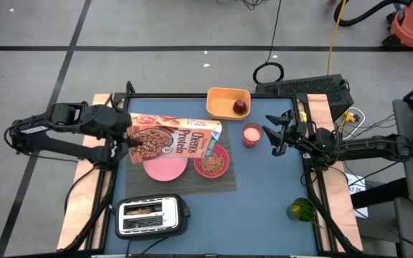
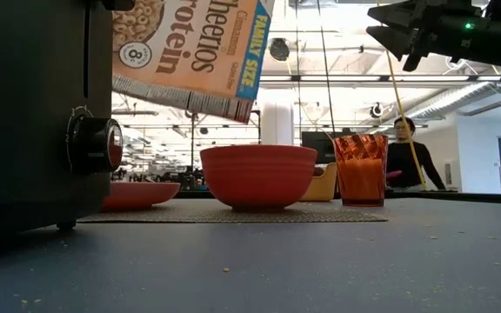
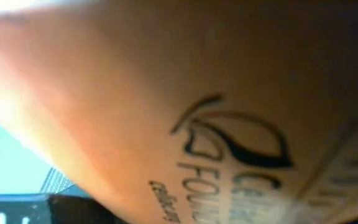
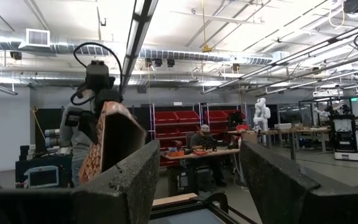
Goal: Arrange a breakfast setting
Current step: Pour the cereal into the dark pink bowl
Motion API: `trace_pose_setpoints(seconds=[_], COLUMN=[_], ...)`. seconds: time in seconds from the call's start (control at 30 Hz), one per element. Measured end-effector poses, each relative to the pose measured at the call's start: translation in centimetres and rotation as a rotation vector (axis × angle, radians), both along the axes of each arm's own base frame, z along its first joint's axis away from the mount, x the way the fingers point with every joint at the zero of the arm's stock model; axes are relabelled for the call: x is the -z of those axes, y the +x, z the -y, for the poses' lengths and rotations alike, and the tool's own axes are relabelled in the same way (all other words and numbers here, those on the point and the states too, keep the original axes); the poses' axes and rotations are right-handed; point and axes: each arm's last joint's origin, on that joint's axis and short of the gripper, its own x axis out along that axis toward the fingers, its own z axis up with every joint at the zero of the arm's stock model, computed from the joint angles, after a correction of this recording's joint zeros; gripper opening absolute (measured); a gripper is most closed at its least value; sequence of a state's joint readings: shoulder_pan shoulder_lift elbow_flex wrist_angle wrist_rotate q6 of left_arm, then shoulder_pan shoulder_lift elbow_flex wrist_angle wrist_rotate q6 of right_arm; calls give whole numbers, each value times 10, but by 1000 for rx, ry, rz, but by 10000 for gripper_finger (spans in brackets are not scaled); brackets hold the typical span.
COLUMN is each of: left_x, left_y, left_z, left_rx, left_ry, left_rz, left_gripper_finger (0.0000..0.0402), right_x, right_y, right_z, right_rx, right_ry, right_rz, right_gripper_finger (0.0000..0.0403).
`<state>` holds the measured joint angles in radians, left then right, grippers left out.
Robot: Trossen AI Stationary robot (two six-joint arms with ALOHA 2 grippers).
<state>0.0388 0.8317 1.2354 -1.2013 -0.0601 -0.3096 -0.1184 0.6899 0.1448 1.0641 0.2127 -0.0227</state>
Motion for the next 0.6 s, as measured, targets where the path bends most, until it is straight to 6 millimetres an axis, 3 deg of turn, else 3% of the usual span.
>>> trace_pose_setpoints(seconds=[0.6], left_x=[-24], left_y=[11], left_z=[0], left_rx=[40], left_ry=[64], left_rz=[306], left_gripper_finger=[243], right_x=[0], right_y=[0], right_z=[0], right_rx=[0], right_ry=[0], right_rz=[0], right_gripper_finger=[215])
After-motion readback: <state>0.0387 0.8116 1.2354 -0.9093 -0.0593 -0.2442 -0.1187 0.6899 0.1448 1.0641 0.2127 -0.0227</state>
